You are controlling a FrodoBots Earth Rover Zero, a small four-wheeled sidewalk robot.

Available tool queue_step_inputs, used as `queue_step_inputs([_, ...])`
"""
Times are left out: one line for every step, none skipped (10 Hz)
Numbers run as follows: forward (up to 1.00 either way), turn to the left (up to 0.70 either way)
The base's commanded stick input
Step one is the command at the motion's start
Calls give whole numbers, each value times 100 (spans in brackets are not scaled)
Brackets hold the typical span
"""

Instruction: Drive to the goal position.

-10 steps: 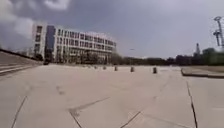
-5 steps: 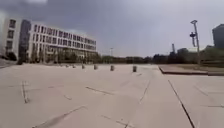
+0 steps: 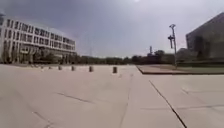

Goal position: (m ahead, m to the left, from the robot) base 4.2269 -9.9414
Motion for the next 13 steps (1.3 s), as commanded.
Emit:
queue_step_inputs([70, -35])
queue_step_inputs([70, -35])
queue_step_inputs([70, -35])
queue_step_inputs([70, -35])
queue_step_inputs([70, -35])
queue_step_inputs([70, -35])
queue_step_inputs([70, -35])
queue_step_inputs([70, -21])
queue_step_inputs([70, -13])
queue_step_inputs([70, -35])
queue_step_inputs([70, -35])
queue_step_inputs([70, -35])
queue_step_inputs([70, -35])
